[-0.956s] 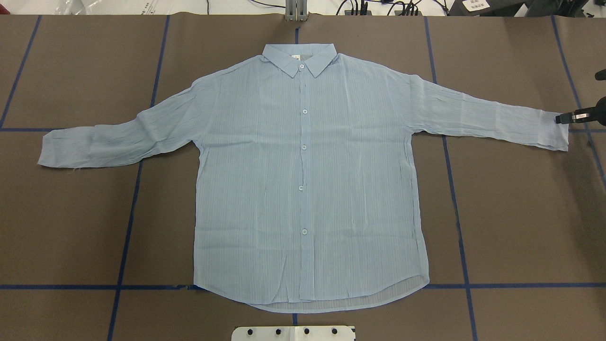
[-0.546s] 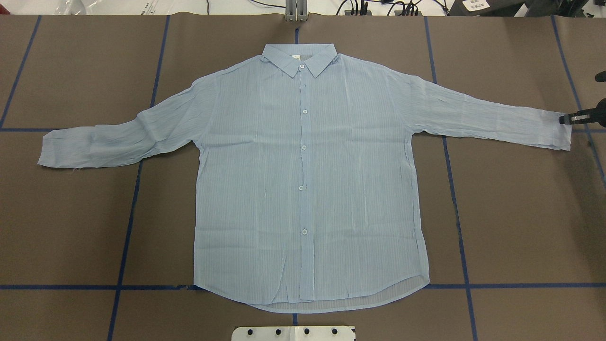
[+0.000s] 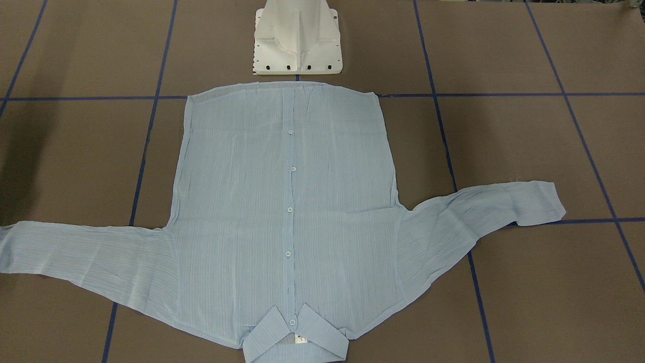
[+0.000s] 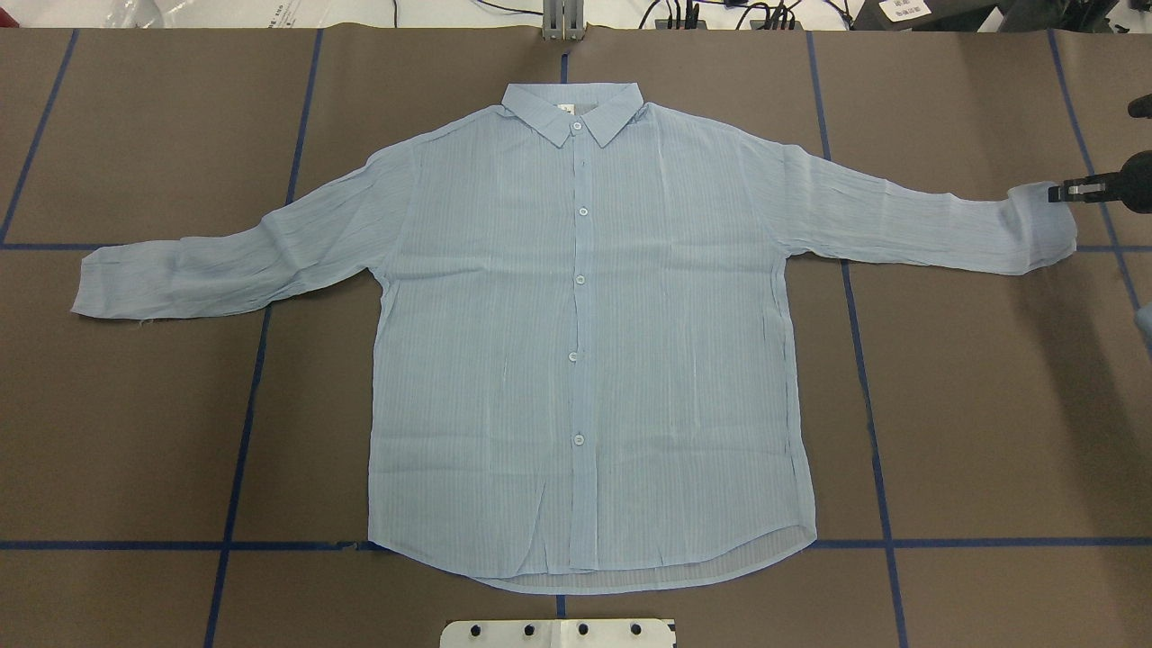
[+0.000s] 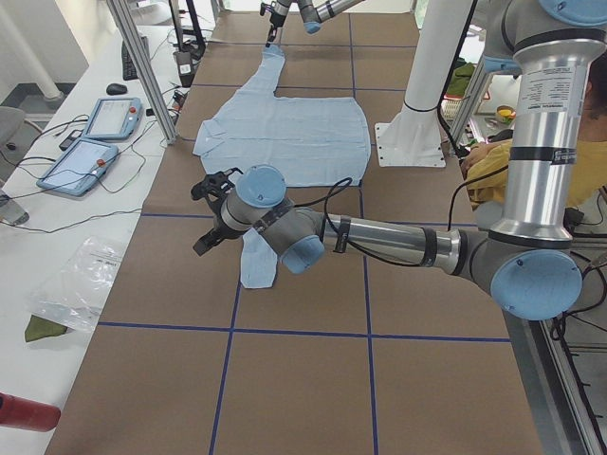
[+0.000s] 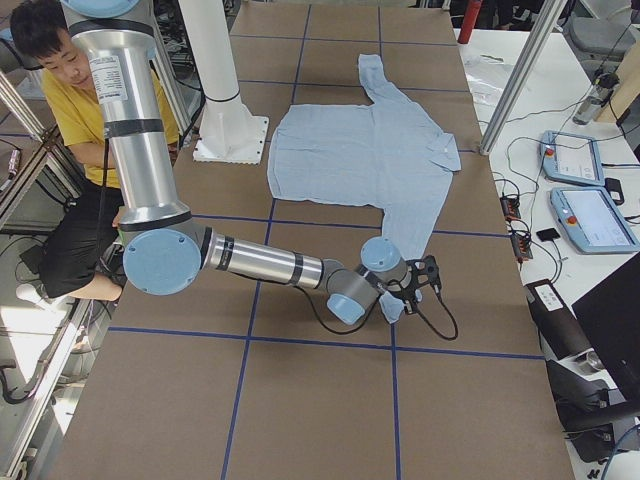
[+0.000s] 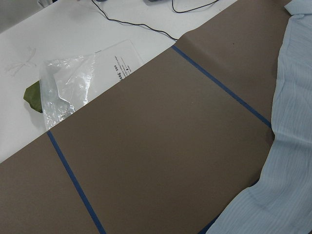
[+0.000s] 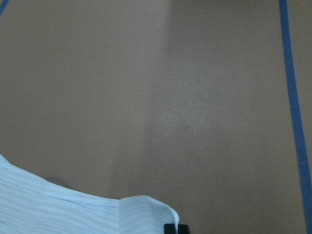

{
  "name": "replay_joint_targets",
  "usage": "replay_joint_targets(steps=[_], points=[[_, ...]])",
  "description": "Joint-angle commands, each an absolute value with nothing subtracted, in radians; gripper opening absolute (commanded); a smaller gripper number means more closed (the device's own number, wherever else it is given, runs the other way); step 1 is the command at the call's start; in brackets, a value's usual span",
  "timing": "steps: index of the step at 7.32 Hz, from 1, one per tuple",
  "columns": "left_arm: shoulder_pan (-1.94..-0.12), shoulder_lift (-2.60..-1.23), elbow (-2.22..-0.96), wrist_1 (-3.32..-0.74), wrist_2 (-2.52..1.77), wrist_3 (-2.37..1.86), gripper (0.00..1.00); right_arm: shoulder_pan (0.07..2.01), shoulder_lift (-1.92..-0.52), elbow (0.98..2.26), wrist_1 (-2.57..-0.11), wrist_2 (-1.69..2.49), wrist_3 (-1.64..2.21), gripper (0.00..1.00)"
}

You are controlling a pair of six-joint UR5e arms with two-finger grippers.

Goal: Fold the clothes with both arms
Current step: 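Lower the right gripper and grasp the cuff of the sleeve nearest it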

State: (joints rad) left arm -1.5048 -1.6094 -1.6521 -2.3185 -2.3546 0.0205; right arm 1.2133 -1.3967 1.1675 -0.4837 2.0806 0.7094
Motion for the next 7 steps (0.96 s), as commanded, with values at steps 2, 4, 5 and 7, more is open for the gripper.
replay_joint_targets(steps=[2, 4, 5, 7], points=[[-1.505, -1.608, -1.652, -2.324, -2.355, 0.02, 1.0, 1.145, -1.361, 1.541, -0.846, 2.01, 0.965, 0.0], [-1.505, -1.608, -1.649, -2.324, -2.355, 0.02, 1.0, 0.954, -1.131, 1.592, -1.127, 1.785, 1.206, 0.0], [-1.505, -1.608, -1.649, -2.322, -2.355, 0.02, 1.0, 0.872, -0.998, 1.583, -1.304, 1.679, 1.288, 0.0], [-1.505, -1.608, -1.649, -2.322, -2.355, 0.02, 1.0, 0.792, -0.87, 1.574, -1.385, 1.599, 1.4, 0.0]])
